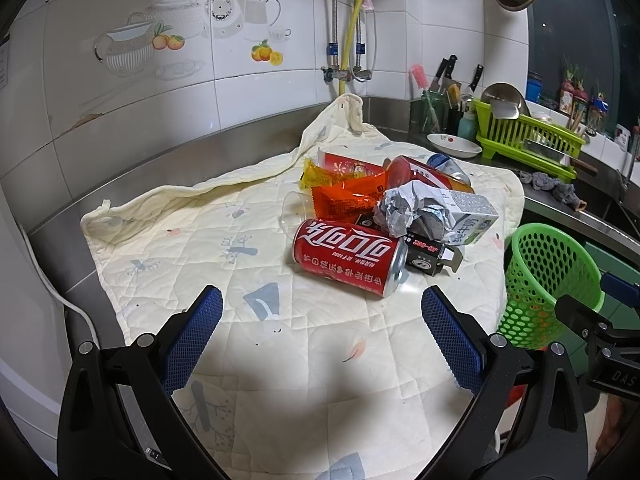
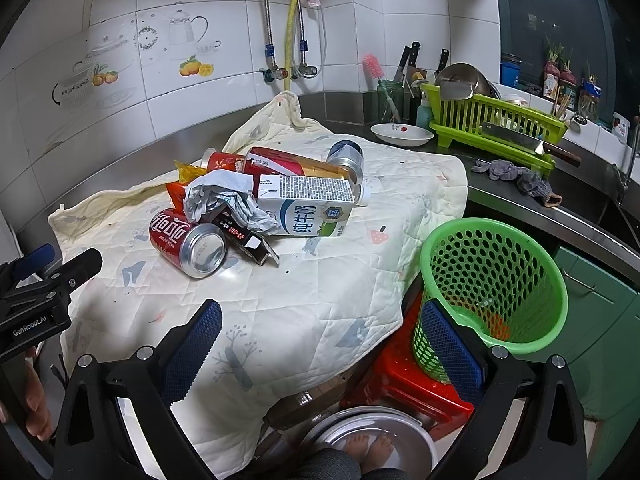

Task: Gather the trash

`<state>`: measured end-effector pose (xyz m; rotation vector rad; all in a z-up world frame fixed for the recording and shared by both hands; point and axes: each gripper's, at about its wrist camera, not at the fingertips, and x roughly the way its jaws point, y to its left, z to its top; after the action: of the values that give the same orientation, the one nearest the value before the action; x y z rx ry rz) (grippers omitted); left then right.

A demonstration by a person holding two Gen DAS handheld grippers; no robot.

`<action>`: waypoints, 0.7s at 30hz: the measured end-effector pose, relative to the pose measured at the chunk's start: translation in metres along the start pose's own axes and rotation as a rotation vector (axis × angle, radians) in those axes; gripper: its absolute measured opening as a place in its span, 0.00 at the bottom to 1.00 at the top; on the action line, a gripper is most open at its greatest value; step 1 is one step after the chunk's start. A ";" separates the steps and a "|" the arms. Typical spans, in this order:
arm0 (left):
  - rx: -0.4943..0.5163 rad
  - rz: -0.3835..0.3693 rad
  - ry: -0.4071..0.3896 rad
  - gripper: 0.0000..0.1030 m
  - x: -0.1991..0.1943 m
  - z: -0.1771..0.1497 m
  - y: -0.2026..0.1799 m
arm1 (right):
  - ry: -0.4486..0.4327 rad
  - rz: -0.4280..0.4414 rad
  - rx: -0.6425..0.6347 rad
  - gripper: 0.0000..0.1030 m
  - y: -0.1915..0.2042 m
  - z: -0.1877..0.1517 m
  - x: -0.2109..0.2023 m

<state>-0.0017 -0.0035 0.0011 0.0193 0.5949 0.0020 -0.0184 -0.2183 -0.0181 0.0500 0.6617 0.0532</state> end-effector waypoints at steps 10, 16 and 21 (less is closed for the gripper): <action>0.003 0.000 0.007 0.95 0.002 0.000 -0.001 | 0.004 0.005 -0.001 0.94 0.000 0.001 0.001; 0.002 0.000 0.008 0.95 0.004 0.000 -0.001 | 0.005 0.007 -0.004 0.94 0.001 0.001 0.005; 0.000 -0.001 0.009 0.95 0.006 0.000 0.000 | 0.006 0.007 -0.003 0.94 0.001 0.001 0.005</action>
<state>0.0028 -0.0032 -0.0025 0.0187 0.6043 0.0009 -0.0136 -0.2170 -0.0203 0.0488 0.6679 0.0607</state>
